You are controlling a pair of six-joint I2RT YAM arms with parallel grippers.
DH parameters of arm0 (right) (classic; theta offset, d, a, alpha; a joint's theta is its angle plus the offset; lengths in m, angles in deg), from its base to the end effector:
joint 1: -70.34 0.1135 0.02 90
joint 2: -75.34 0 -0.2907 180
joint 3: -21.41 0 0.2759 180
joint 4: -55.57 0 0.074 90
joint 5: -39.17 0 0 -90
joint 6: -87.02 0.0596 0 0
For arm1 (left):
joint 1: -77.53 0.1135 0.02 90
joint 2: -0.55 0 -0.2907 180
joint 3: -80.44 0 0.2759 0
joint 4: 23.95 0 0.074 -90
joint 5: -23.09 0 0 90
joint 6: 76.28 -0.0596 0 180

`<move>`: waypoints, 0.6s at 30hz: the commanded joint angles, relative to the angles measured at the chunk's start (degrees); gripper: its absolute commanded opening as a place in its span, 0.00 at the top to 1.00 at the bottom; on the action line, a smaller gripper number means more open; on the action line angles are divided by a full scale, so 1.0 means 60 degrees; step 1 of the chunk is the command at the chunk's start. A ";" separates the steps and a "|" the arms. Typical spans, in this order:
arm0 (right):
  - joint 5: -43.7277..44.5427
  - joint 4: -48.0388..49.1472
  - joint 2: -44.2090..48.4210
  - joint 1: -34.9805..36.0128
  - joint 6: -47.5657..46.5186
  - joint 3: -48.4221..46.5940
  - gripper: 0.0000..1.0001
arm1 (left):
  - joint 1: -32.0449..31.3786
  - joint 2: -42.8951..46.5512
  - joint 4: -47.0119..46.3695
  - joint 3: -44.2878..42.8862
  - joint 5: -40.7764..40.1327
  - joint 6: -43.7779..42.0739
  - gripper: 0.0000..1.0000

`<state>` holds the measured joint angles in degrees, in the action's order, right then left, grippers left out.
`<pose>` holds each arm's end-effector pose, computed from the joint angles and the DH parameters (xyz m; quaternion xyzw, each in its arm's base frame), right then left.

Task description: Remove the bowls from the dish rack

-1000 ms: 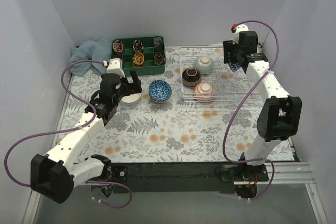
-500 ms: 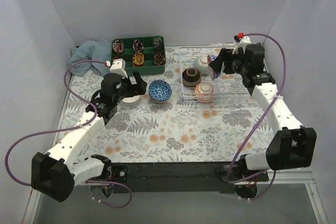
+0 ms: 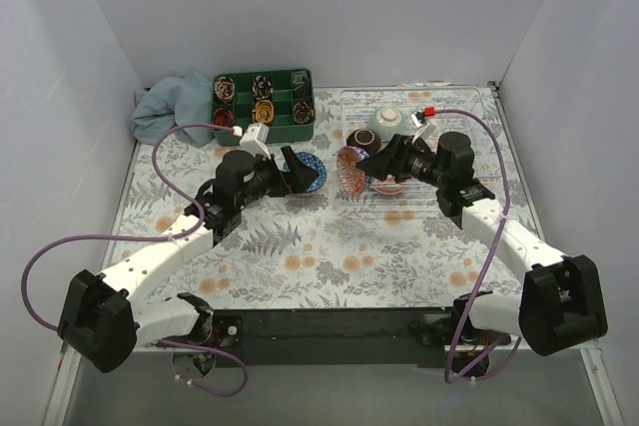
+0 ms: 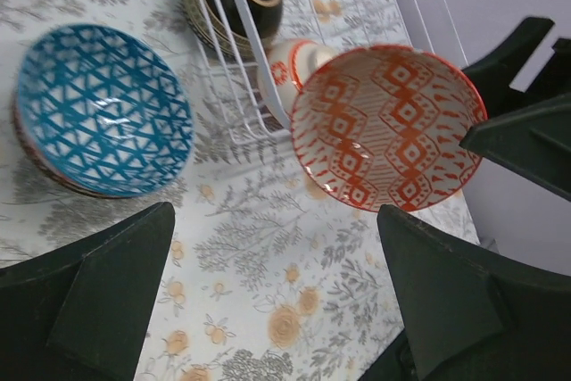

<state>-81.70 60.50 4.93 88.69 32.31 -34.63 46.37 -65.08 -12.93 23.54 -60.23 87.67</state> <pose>0.2877 0.1276 0.2984 -0.0619 0.7527 0.4624 0.4646 0.2515 -0.1602 0.2914 -0.2666 0.7725 -0.4850 0.3114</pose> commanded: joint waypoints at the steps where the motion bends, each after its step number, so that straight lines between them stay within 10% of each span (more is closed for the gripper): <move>1: -0.0669 0.2633 0.0324 0.0325 0.1367 0.0143 0.81 | -0.0811 -0.0121 -0.1499 0.0489 -0.0525 0.0768 0.02; 18: -0.1666 0.5255 0.0149 0.0560 0.3375 0.1094 0.81 | -0.1091 -0.1469 -0.4898 0.1603 -0.0688 0.2952 0.14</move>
<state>-89.26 81.40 5.04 91.79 48.30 -28.43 40.23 -73.39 -36.66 32.61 -63.40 102.67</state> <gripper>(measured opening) 0.765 0.910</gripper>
